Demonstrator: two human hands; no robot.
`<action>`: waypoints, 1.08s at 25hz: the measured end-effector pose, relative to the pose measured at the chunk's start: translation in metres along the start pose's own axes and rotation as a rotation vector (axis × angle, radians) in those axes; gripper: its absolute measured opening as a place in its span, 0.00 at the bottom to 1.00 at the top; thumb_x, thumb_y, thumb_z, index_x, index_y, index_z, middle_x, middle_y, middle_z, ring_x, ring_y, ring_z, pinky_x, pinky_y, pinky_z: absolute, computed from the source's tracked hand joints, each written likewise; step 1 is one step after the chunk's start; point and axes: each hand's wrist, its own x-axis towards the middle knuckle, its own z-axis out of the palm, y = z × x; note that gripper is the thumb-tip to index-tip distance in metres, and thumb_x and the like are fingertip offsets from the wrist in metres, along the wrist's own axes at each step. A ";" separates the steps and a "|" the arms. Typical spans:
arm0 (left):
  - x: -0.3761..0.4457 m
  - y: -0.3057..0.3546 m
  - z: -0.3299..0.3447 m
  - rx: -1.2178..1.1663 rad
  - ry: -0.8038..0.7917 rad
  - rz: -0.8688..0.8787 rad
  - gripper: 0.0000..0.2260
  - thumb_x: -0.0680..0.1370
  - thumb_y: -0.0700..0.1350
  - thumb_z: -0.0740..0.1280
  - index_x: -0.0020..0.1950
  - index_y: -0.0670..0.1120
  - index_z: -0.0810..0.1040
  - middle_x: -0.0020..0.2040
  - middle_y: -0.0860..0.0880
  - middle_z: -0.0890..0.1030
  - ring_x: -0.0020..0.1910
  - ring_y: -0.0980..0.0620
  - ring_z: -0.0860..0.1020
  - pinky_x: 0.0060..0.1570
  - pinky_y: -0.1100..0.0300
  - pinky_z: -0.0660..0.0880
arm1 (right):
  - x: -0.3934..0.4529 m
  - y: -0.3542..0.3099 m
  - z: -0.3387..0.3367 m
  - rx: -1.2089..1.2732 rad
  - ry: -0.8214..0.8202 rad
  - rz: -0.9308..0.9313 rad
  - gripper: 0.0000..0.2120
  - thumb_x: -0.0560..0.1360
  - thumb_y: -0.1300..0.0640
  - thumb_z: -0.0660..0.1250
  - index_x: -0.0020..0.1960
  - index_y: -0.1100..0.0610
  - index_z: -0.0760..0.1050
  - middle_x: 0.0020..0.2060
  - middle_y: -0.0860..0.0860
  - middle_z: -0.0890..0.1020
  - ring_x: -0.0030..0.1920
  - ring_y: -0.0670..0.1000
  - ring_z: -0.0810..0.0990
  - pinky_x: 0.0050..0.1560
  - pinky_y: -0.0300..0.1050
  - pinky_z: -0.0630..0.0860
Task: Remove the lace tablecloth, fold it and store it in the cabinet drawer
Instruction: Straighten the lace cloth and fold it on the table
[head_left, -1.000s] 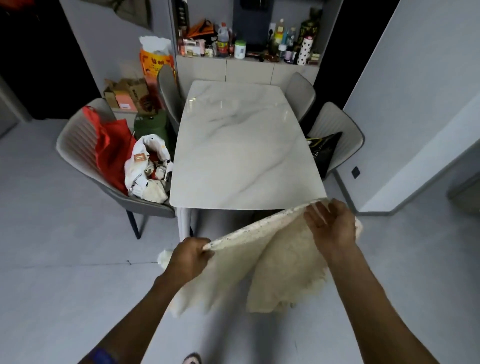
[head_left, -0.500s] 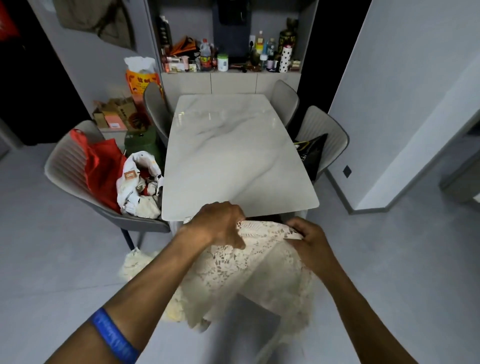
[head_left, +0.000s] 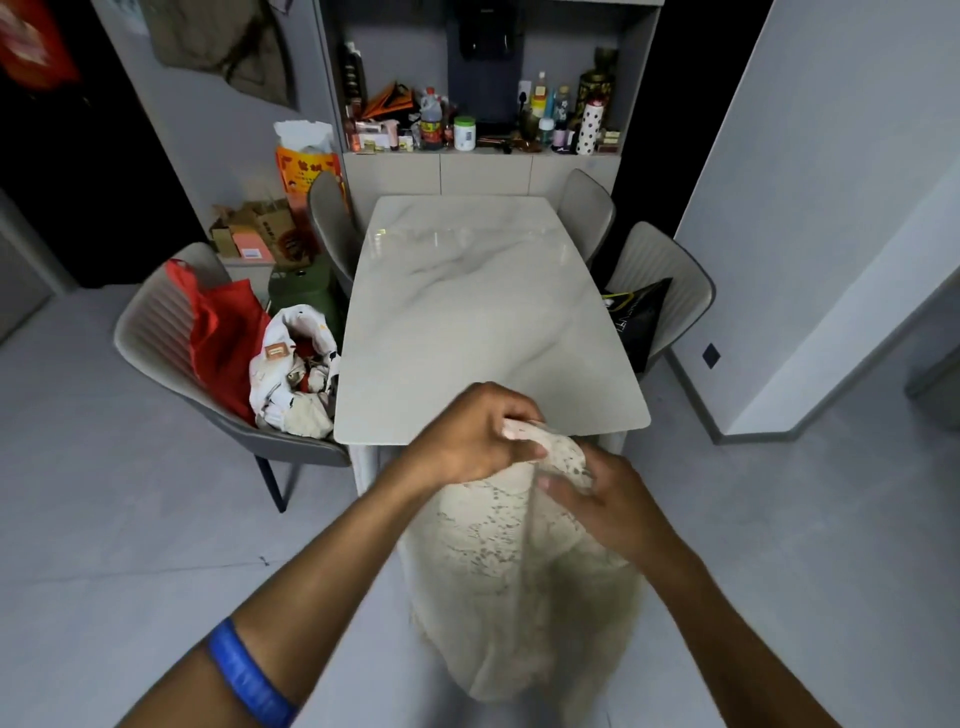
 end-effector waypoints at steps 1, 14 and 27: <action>0.005 0.009 0.007 -0.024 0.039 0.025 0.06 0.70 0.39 0.76 0.45 0.43 0.83 0.40 0.46 0.85 0.36 0.59 0.79 0.38 0.65 0.74 | 0.005 -0.007 0.007 0.098 0.078 -0.016 0.06 0.75 0.52 0.69 0.50 0.42 0.78 0.41 0.29 0.82 0.42 0.30 0.79 0.40 0.22 0.70; -0.040 -0.097 0.077 -0.373 0.067 -0.255 0.29 0.67 0.47 0.79 0.60 0.70 0.73 0.61 0.68 0.76 0.63 0.65 0.73 0.50 0.78 0.70 | 0.022 -0.011 -0.059 0.951 -0.052 0.269 0.10 0.68 0.62 0.67 0.44 0.57 0.86 0.42 0.54 0.88 0.45 0.53 0.86 0.42 0.43 0.82; -0.084 -0.141 0.167 -0.323 -0.066 -0.488 0.10 0.76 0.54 0.69 0.35 0.57 0.81 0.30 0.59 0.79 0.31 0.63 0.76 0.38 0.64 0.71 | 0.016 0.016 -0.111 1.167 0.308 0.387 0.16 0.74 0.55 0.62 0.57 0.59 0.82 0.51 0.56 0.86 0.51 0.55 0.85 0.46 0.47 0.83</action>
